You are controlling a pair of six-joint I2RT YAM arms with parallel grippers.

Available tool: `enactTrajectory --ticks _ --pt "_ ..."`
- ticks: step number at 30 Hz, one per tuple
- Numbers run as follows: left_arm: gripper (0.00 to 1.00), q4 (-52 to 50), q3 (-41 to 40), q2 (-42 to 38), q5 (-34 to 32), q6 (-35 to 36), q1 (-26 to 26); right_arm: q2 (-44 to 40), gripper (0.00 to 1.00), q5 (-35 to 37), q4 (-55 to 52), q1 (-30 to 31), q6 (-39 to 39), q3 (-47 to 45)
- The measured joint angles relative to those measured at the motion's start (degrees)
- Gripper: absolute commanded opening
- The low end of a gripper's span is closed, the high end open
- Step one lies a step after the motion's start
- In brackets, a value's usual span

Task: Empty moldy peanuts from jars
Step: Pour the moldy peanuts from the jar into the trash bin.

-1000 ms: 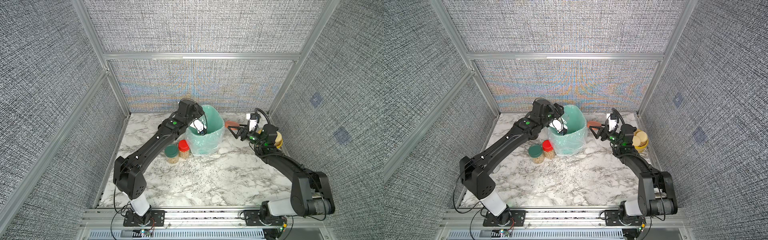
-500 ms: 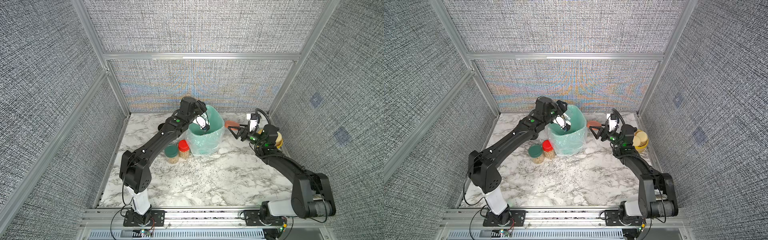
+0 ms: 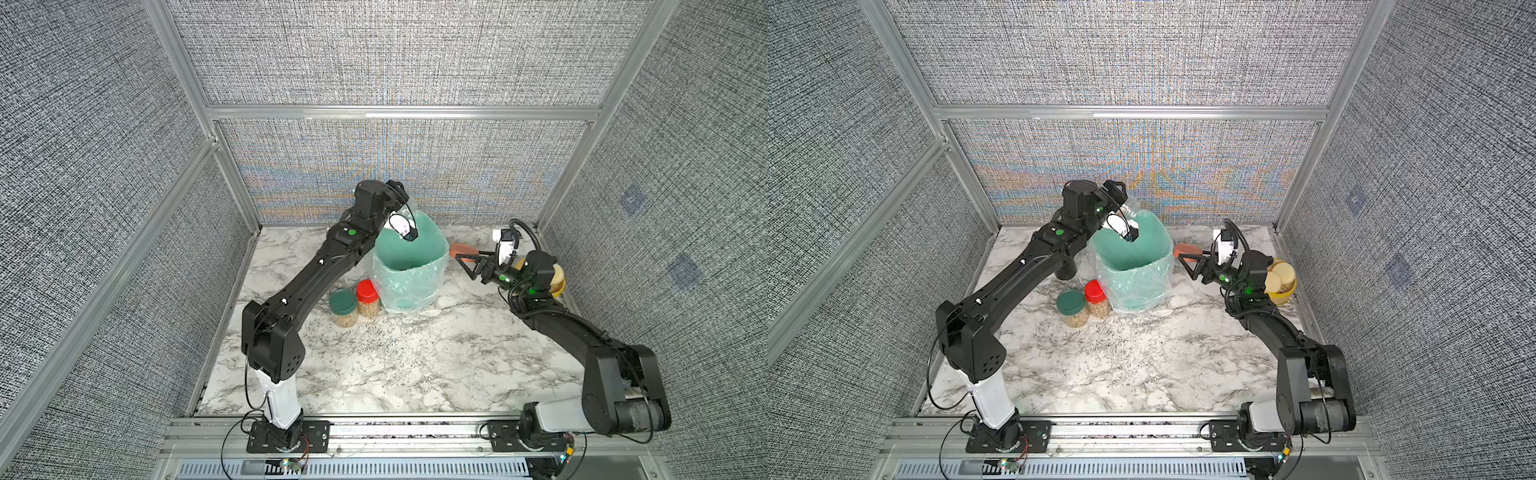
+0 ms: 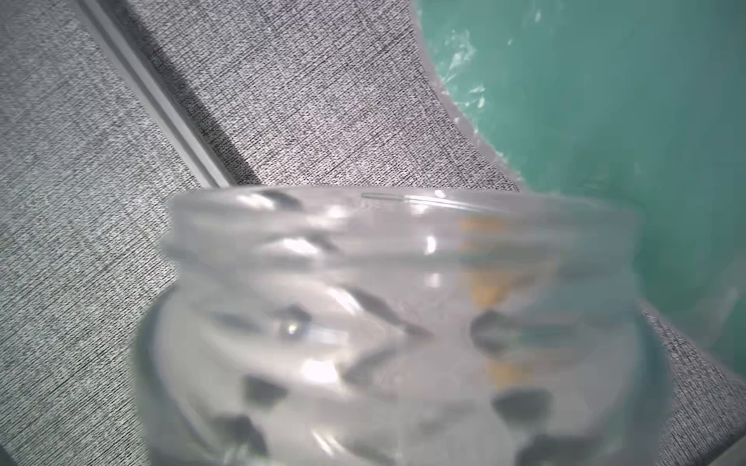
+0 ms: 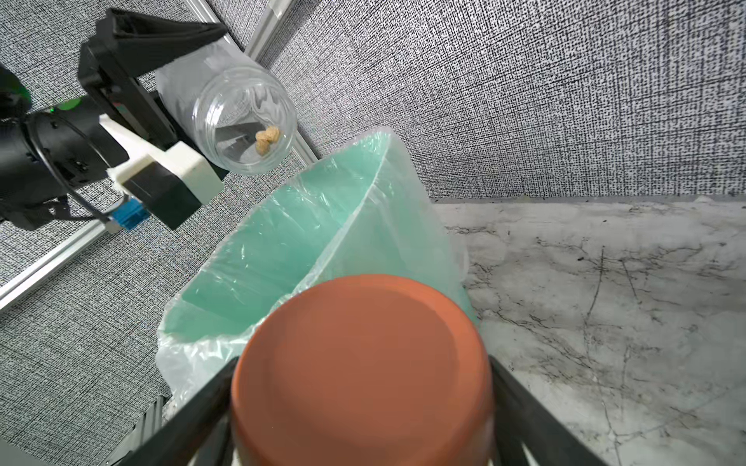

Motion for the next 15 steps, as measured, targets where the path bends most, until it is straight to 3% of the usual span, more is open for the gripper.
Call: enactTrajectory --ticks 7,15 --pt "0.0 -4.31 -11.63 -0.83 -4.37 0.0 0.13 -1.01 0.63 0.0 0.2 -0.02 -0.11 -0.37" --pt "0.0 -2.71 1.2 4.17 -6.49 0.0 0.59 -1.14 0.63 0.0 0.17 -0.02 -0.22 -0.37"
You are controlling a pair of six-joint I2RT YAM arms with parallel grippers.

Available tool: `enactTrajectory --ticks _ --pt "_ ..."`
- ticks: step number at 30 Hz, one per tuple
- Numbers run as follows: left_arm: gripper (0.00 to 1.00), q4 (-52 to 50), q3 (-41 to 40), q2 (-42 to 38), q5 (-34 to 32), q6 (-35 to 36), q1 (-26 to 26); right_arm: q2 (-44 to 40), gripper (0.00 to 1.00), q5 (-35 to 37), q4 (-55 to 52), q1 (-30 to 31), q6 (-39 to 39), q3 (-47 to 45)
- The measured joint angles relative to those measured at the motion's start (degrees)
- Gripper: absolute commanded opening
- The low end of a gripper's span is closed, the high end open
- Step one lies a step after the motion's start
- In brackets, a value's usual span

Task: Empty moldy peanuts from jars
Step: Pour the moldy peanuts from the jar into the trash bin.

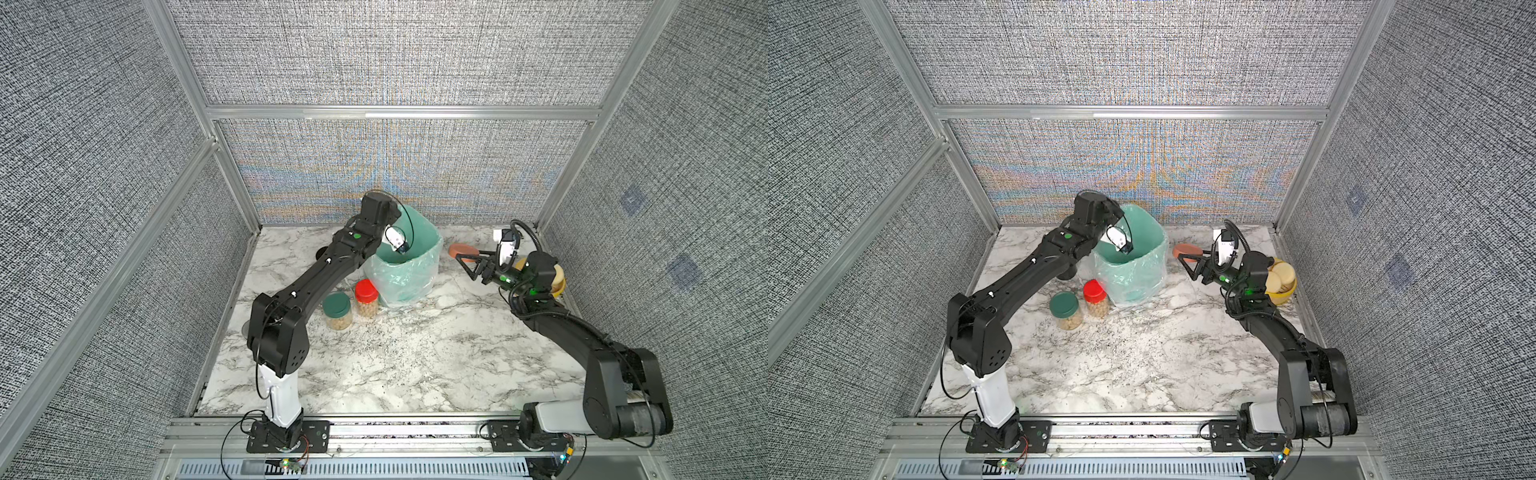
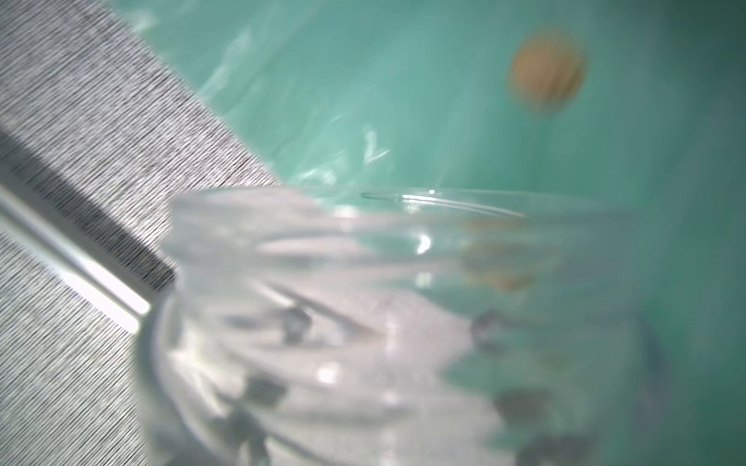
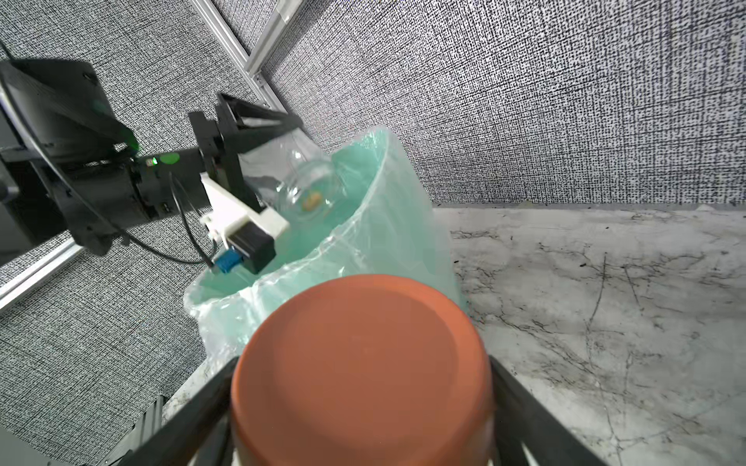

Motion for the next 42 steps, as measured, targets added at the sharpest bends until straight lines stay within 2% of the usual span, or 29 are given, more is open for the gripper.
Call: enactTrajectory --ticks 6,14,20,26,30,37,42 --pt "0.0 2.38 3.39 0.92 1.49 0.0 -0.44 -0.63 0.63 1.25 -4.79 1.79 -2.01 4.04" --pt "0.0 3.87 -2.38 -1.25 2.54 0.0 -0.74 -2.19 0.63 5.27 -9.07 3.78 -5.73 11.02" --pt "0.0 1.49 -6.8 -2.25 2.56 0.0 -0.7 -2.62 0.63 5.81 -11.45 4.17 -6.93 10.64" --pt "0.0 4.28 -3.58 -2.47 3.54 0.0 -1.86 -2.93 0.63 6.38 -12.17 4.2 -7.43 9.81" --pt "0.0 3.78 -4.13 -1.57 3.39 0.0 -0.55 -2.71 0.63 6.25 -12.17 4.2 -7.43 9.73" --pt "0.0 2.6 2.36 -0.5 2.97 0.0 -0.28 -2.45 0.63 5.77 -11.96 4.2 -7.41 9.4" --pt "0.0 2.25 1.36 -2.82 1.99 0.0 0.7 -2.05 0.63 5.53 -11.65 4.22 -6.8 8.76"
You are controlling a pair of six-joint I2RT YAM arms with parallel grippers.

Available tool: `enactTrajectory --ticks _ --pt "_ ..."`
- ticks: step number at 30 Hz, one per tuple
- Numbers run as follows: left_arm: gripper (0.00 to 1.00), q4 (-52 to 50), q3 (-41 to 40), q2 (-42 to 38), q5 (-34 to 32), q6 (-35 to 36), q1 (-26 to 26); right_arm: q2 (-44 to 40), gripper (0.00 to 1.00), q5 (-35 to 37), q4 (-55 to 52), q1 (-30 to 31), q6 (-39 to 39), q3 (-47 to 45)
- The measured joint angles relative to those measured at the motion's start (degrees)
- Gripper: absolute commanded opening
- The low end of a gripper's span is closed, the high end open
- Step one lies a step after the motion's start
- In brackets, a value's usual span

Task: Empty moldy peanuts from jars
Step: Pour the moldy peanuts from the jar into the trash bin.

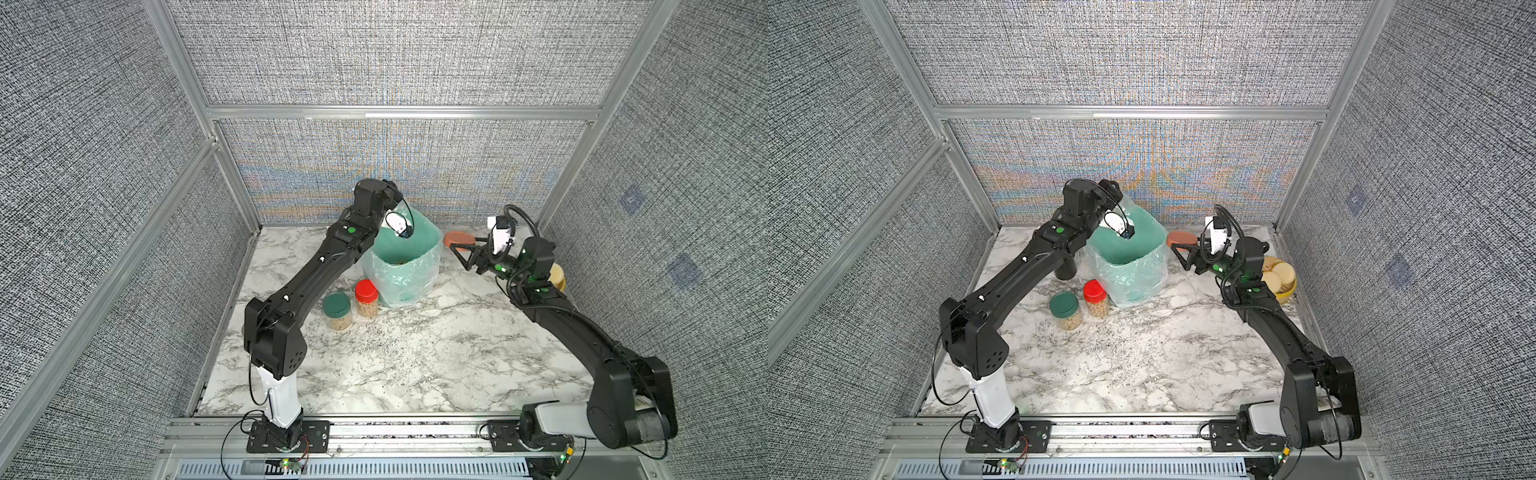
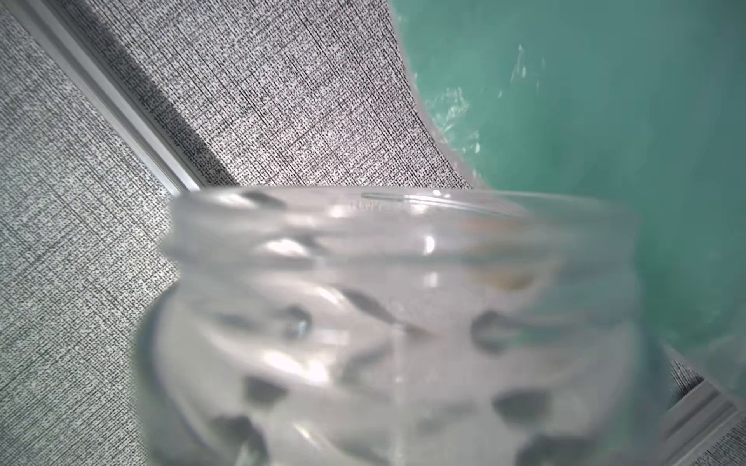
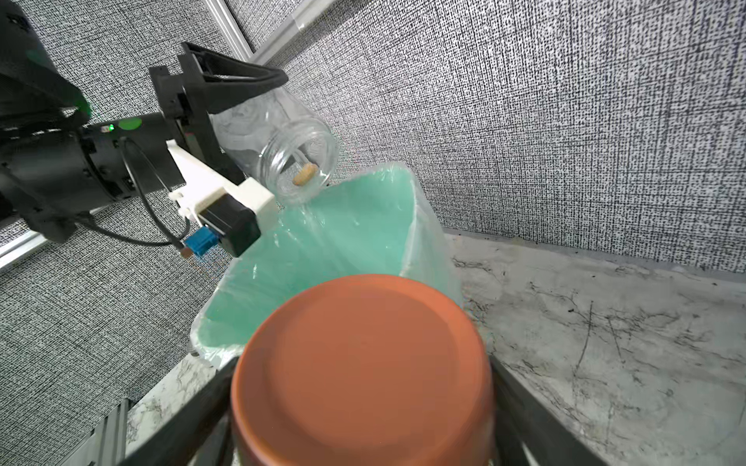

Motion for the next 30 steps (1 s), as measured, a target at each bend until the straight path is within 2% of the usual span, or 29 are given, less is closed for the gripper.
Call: enactTrajectory --ticks 6,13,17,22,25,30 --pt "0.0 -1.11 -5.01 -4.42 -1.84 0.0 0.15 0.17 0.63 -0.07 0.74 0.31 0.31 -0.76" --pt "0.0 0.07 -15.23 -7.04 -5.2 -0.07 0.92 0.15 0.63 -0.22 1.03 0.35 0.48 -1.29" --pt "0.0 -0.79 -13.29 -6.38 -4.83 0.0 1.29 -0.28 0.63 -0.2 0.85 0.35 0.46 -1.29" --pt "0.0 -2.29 -6.16 -5.44 -4.87 0.0 1.31 -0.22 0.63 -0.15 1.14 0.48 0.83 -1.29" --pt "0.0 -0.83 -5.62 -6.05 -5.55 0.0 1.31 -0.04 0.63 -0.11 1.46 0.81 0.92 -1.6" --pt "0.0 -1.09 -17.05 -10.14 -5.53 0.0 1.62 0.24 0.63 -0.11 1.84 1.09 1.09 -1.92"
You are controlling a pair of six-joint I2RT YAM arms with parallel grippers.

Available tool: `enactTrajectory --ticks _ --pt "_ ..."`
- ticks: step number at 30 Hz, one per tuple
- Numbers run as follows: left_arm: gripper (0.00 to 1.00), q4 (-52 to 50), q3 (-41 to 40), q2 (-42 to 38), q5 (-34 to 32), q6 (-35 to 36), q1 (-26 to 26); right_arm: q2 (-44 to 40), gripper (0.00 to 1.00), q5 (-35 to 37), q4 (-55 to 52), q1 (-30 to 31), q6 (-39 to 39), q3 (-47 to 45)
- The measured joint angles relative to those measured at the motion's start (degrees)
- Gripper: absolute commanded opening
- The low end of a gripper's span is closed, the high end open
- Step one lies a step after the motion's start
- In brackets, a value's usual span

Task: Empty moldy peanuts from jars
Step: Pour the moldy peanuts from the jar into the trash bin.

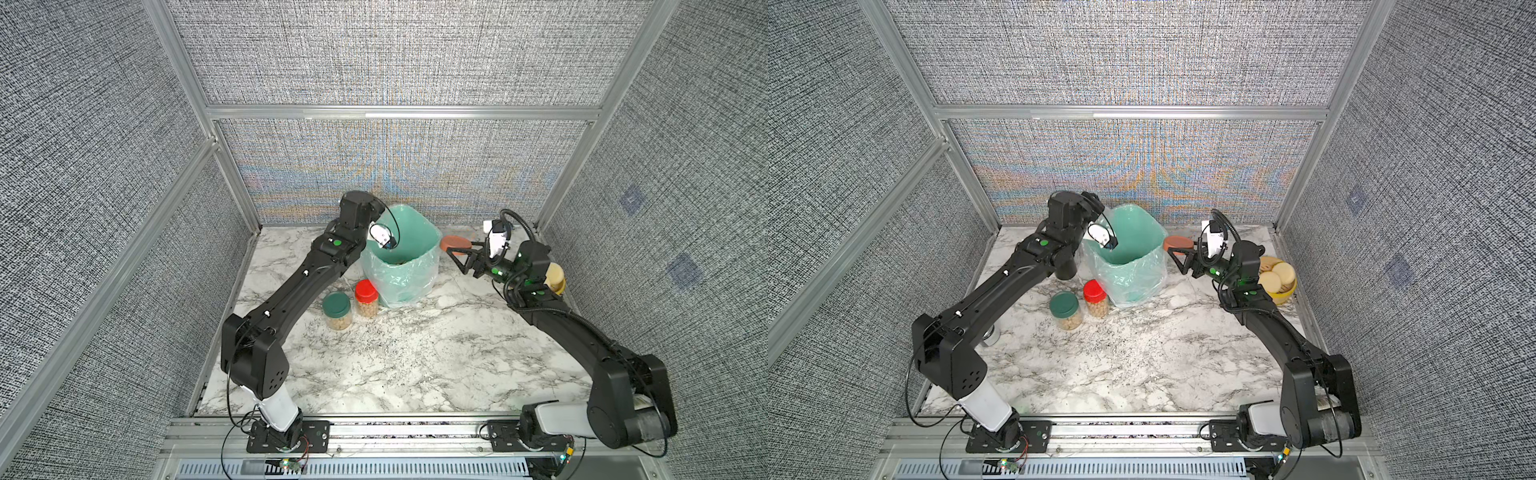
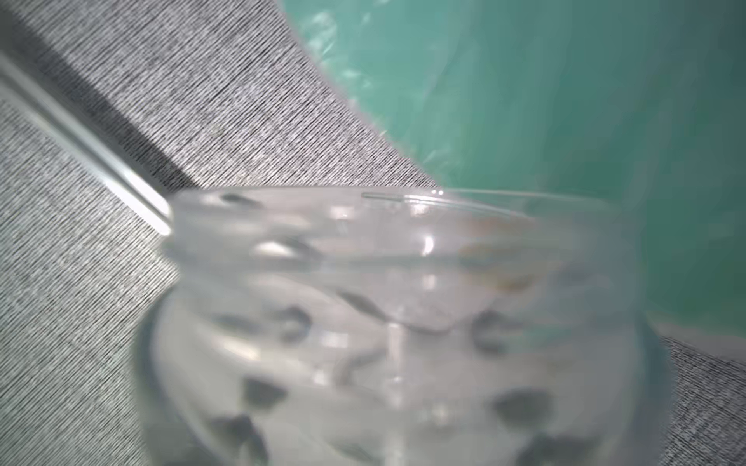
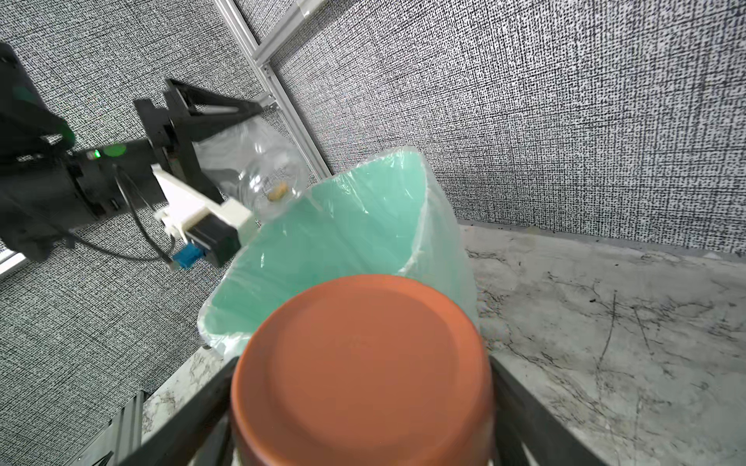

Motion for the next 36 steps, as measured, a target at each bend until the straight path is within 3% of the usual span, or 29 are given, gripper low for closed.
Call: enactTrajectory --ticks 5,15,21,24,36 --pt "0.0 1.29 -2.29 0.09 -0.46 -0.02 0.68 -0.13 0.63 0.07 0.0 0.0 -0.22 0.02" --pt "0.0 -2.54 13.7 3.91 0.94 0.0 0.39 0.07 0.63 0.07 0.48 0.33 0.11 -0.02" --pt "0.0 -1.9 -2.51 -1.81 1.09 0.0 0.24 0.07 0.63 0.07 0.72 0.39 0.44 -0.35" --pt "0.0 -0.55 -5.68 -2.75 -0.55 -0.04 1.18 0.04 0.63 0.04 0.68 0.37 0.35 -0.35" --pt "0.0 -0.61 13.22 5.75 3.85 0.0 0.9 -1.07 0.63 0.09 0.68 0.33 0.24 -0.35"
